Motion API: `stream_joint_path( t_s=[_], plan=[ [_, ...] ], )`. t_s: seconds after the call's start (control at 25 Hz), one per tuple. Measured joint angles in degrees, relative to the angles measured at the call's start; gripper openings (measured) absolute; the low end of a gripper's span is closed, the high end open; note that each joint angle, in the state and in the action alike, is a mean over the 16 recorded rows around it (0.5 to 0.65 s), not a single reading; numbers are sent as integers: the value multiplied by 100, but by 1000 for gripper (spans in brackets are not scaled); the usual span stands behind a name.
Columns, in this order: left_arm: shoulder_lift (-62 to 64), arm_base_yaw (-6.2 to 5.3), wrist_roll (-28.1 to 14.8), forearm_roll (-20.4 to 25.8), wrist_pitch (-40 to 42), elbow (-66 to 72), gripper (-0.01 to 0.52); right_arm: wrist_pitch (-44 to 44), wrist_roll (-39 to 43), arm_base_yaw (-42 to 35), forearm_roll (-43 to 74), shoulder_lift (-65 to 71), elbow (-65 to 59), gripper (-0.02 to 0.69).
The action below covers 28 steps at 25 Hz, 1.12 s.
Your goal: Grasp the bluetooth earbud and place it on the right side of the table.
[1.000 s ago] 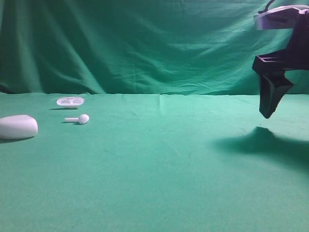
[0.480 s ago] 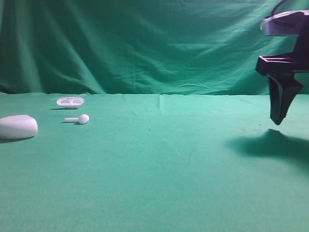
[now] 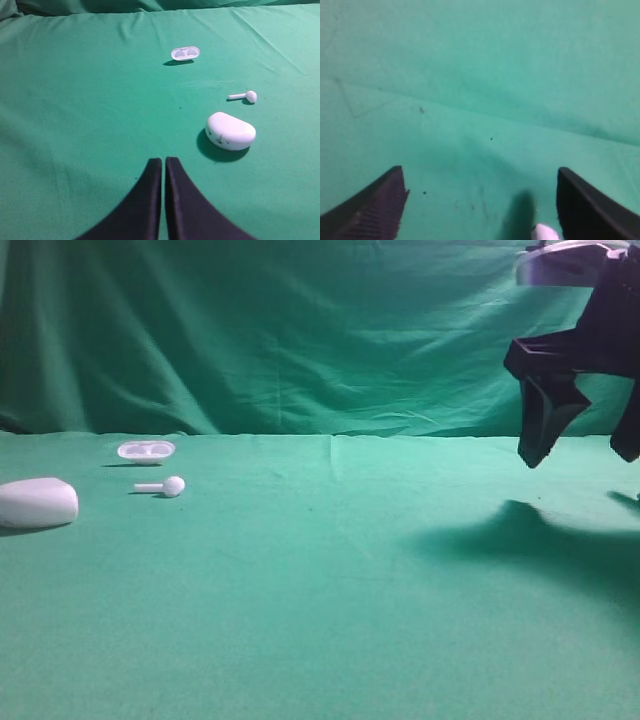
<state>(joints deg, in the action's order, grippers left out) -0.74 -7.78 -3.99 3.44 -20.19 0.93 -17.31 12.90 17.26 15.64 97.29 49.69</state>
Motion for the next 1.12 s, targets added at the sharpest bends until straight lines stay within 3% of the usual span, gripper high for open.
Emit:
stream_joint_path(
  t_s=[0.24, 0.8, 1.12],
  plan=[
    [0, 0, 0, 0, 0, 0, 0, -295, -168, 0, -217, -549, 61, 480],
    [0, 0, 0, 0, 0, 0, 0, -3152, -186, 0, -1047, -3860, 215, 45],
    [0, 0, 0, 0, 0, 0, 0, -4011, -237, 0, -1266, -5815, 50, 0]
  ],
)
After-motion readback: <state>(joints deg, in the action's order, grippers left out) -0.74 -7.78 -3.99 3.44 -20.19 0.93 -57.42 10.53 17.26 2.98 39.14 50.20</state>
